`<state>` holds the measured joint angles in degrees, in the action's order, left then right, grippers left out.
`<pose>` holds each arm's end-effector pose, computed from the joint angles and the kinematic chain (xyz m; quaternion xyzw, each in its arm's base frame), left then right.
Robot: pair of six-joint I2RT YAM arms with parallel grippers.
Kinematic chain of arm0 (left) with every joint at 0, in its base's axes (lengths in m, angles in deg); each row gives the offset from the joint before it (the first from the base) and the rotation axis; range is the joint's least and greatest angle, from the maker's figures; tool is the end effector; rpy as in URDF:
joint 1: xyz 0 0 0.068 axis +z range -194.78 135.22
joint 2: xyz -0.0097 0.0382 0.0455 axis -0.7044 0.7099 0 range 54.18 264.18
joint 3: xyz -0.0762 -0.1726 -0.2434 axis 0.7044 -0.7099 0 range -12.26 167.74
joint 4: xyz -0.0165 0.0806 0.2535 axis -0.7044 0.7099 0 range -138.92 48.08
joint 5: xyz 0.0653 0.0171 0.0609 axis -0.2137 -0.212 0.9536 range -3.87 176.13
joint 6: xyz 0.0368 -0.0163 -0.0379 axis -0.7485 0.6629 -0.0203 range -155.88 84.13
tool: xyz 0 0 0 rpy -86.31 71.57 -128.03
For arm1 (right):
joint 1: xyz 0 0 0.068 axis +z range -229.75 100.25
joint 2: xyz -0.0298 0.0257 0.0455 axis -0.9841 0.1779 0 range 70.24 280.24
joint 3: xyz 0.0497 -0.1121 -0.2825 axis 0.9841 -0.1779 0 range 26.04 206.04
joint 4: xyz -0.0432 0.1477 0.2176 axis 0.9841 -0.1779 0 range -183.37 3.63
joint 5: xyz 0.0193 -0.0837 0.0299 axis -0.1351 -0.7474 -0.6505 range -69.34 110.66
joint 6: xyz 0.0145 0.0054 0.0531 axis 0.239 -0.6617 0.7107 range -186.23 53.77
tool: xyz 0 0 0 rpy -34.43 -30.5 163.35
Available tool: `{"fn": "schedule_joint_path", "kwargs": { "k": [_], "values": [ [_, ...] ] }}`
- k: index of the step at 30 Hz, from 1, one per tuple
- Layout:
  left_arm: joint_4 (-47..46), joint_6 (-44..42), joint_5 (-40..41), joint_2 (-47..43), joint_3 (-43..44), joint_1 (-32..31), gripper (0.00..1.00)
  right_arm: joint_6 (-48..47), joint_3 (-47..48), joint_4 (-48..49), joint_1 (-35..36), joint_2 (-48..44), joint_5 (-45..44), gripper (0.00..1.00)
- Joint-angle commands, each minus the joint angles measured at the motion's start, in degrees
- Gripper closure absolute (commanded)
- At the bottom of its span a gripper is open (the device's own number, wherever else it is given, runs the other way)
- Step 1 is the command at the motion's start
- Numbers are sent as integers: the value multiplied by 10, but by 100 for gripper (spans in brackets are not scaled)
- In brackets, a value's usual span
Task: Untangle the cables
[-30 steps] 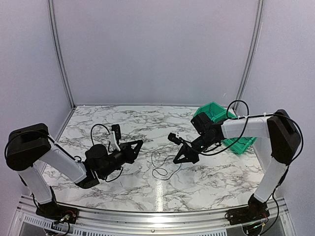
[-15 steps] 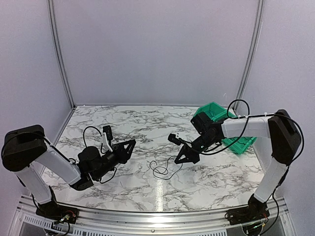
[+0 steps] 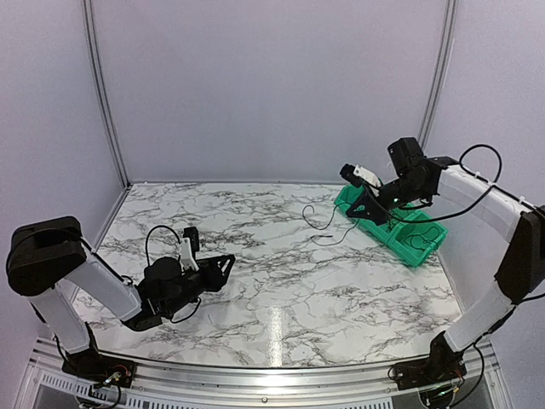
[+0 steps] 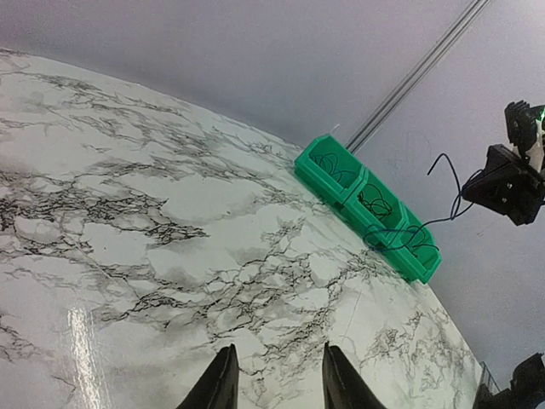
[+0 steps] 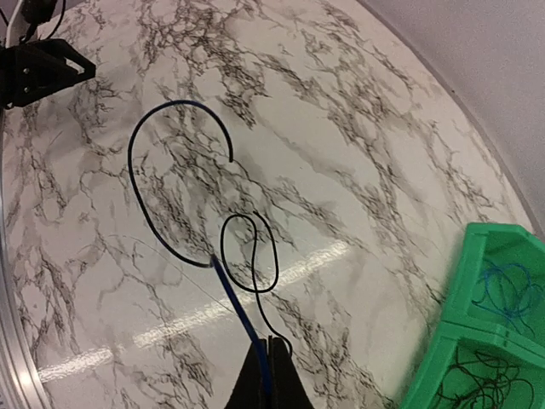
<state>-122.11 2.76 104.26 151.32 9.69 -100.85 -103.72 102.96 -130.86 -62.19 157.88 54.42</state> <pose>0.1711 -0.2332 0.1807 -0.0005 0.7187 -0.4278 0.5481 0.3035 0.1179 0.3393 -0.4990 0.7696 0.2233 0.3298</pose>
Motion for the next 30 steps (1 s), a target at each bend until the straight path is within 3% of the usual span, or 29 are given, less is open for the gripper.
{"fn": "schedule_joint_path", "kwargs": {
  "k": [1, 8, 17, 30],
  "values": [
    [16, -1, 9, 20, 3, 3, 63, -59, 49, -91, -69, -18, -75, 100],
    [16, -7, 3, 37, 18, 3, 63, -119, 90, -131, -192, -13, -159, 100],
    [16, -5, 1, 45, 19, 3, 62, -178, 97, -104, -321, 49, -220, 100],
    [16, -1, 11, 41, 5, 3, 62, -223, 112, -43, -366, 145, -299, 100]
  ]
}}
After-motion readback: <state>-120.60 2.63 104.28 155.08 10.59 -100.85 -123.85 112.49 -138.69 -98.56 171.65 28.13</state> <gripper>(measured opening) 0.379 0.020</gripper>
